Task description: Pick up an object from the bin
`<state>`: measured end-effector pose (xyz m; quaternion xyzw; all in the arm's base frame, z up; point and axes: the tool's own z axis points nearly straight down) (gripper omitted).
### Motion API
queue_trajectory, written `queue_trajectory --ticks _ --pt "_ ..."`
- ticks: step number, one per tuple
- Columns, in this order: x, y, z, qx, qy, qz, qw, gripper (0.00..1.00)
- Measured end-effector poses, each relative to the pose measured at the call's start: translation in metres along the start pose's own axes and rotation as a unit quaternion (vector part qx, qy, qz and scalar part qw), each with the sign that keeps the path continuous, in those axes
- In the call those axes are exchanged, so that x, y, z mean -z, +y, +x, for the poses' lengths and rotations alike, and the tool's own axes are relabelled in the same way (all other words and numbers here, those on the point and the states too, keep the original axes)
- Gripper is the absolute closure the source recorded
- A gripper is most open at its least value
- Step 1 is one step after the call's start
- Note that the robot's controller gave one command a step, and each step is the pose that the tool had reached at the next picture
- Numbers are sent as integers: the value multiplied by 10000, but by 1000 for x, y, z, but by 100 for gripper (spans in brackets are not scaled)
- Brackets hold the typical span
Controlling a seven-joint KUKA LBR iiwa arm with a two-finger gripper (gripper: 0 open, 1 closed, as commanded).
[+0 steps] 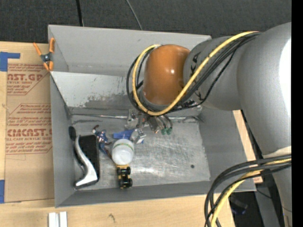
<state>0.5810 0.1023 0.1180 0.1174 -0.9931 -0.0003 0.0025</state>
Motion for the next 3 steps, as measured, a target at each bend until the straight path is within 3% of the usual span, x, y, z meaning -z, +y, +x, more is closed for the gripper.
queue_trajectory --ticks 1,2,3 --pt "36 8 -6 25 -63 7 10000 100" --pt "72 19 1 -42 3 0 10000 100" --pt "110 11 -7 -37 -50 3 10000 100"
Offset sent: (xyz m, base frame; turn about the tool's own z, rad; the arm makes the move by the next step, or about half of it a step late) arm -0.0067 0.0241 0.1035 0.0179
